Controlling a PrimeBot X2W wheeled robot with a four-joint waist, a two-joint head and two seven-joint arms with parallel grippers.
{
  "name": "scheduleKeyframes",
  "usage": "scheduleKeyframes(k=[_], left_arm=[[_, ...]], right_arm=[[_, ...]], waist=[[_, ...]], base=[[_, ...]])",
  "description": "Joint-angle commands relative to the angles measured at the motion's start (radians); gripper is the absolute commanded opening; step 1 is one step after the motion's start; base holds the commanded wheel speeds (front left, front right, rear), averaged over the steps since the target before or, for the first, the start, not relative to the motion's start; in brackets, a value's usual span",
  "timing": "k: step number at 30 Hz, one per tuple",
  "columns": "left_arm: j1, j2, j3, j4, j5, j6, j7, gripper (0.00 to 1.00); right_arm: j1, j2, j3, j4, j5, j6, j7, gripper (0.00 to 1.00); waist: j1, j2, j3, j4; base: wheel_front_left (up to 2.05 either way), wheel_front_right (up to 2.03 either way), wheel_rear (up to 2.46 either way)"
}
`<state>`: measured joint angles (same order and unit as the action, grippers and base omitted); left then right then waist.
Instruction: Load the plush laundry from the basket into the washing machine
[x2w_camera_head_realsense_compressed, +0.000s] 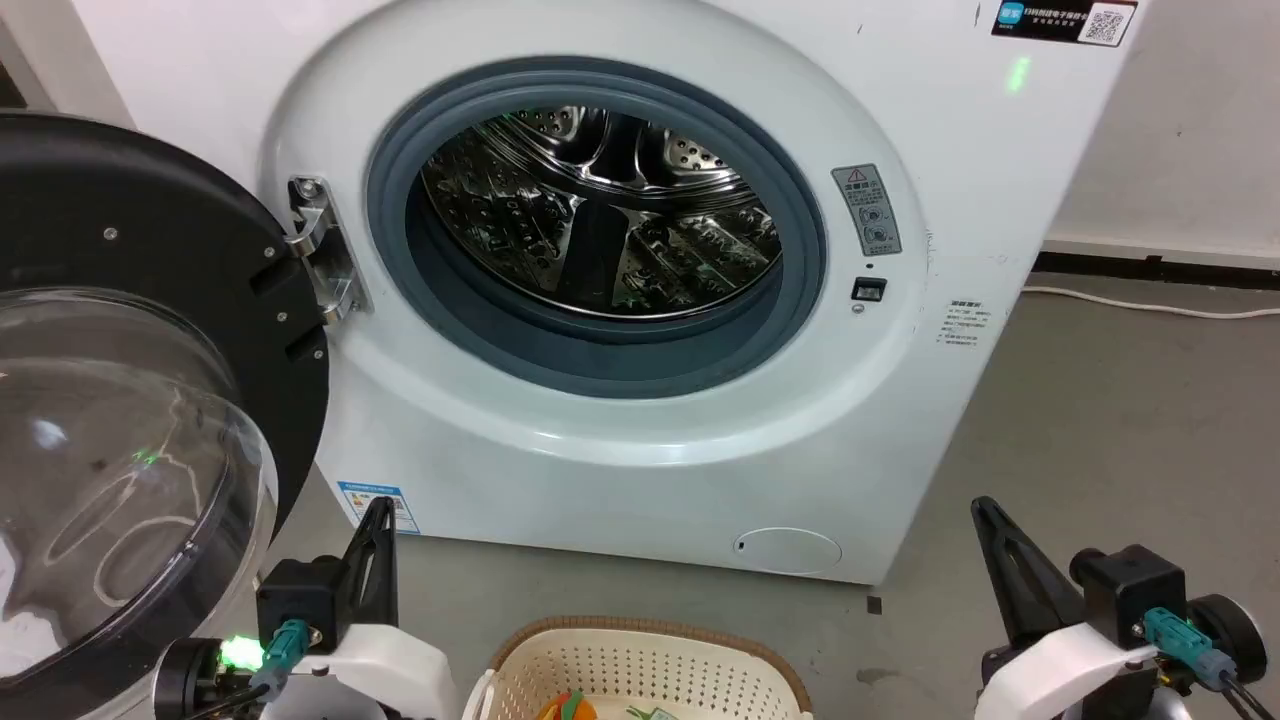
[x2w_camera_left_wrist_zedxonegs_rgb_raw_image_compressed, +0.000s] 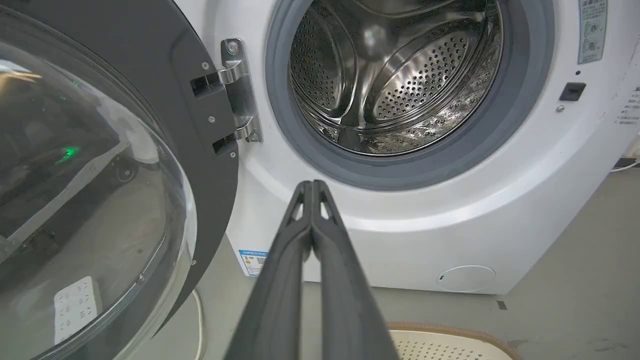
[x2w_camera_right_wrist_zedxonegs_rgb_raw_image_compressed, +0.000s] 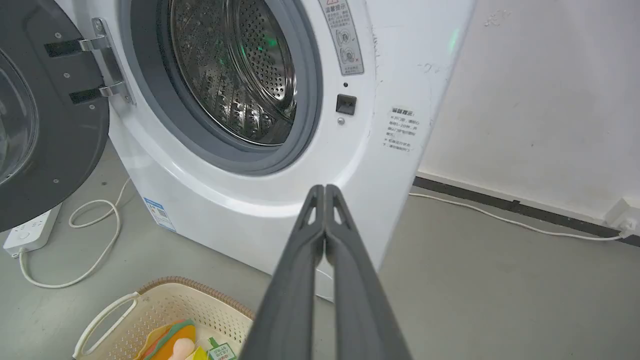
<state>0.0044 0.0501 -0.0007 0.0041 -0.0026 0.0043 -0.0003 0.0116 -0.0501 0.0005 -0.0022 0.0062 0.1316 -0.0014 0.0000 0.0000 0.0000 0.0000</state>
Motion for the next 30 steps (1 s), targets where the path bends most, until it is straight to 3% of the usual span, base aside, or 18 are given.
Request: scheduleKeyframes(k=[1,30], left_arm=[[-0.004,0.0,0.001,-0.004,0.003,-0.004,0.0,0.0],[-0.004,0.0,0.001,-0.004,0.003,-0.004,0.0,0.0]], right_arm=[[-0.012,0.0,0.0,0.002,-0.006,-0.001,0.001,0.0],[-0.012,0.0,0.0,0.002,-0.006,-0.001,0.001,0.0]], waist=[[0.0,0.0,0.0,0.0],[0.0,0.0,0.0,0.0]], base=[[0.0,0.0,0.0],[0.0,0.0,0.0]])
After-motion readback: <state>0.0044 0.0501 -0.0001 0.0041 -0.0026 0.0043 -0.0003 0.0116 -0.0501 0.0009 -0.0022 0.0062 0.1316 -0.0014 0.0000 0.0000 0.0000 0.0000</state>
